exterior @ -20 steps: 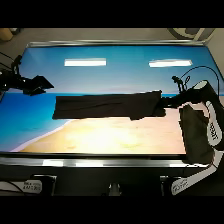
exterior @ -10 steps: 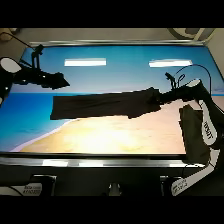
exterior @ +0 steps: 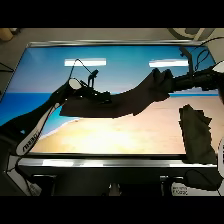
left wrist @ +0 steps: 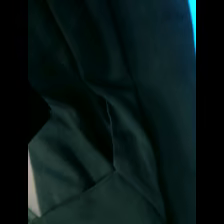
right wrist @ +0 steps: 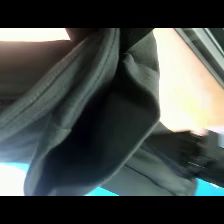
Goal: Fold the shirts.
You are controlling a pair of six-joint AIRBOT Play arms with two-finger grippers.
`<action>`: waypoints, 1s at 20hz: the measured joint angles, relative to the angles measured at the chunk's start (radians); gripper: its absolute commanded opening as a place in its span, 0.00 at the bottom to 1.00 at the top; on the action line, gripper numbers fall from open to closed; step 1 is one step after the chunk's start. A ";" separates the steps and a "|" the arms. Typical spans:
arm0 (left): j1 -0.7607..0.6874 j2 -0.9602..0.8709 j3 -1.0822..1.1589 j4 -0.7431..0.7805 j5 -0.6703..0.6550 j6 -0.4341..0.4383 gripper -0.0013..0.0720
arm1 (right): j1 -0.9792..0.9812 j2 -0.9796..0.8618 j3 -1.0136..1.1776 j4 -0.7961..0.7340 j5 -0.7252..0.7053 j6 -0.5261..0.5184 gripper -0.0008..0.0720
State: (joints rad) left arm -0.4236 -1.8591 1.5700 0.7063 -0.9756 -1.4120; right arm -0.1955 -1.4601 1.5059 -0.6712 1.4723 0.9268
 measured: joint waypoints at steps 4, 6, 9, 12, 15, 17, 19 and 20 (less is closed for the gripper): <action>-0.119 -0.107 0.005 -0.245 0.058 0.052 0.05 | 0.000 0.123 0.000 0.003 0.050 0.027 0.05; -0.159 -0.142 0.006 -0.341 0.073 0.085 0.05 | 0.000 0.158 0.000 0.005 0.055 0.039 0.05; -0.172 -0.161 0.006 -0.413 0.082 0.129 0.05 | 0.000 0.181 0.000 0.008 0.050 0.050 0.05; -0.117 -0.100 0.008 -0.391 0.086 0.177 0.05 | 0.045 0.177 0.000 0.011 0.022 0.053 0.05; -0.006 0.045 0.008 -0.198 0.068 0.143 0.05 | 0.160 0.121 0.000 0.012 -0.056 0.053 0.05; 0.100 0.172 0.008 -0.012 0.037 0.097 0.05 | 0.257 0.056 0.001 0.019 -0.134 0.050 0.05; 0.218 0.291 0.008 0.140 -0.011 0.055 0.05 | 0.357 -0.031 0.000 0.032 -0.211 0.039 0.05; 0.278 0.346 0.008 0.192 -0.034 0.040 0.05 | 0.407 -0.080 0.000 0.043 -0.254 0.032 0.05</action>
State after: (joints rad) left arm -0.1455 -1.5131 1.5780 0.8982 -1.0096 -1.3724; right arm 0.2119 -1.5406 1.5063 -0.6277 1.2179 0.9588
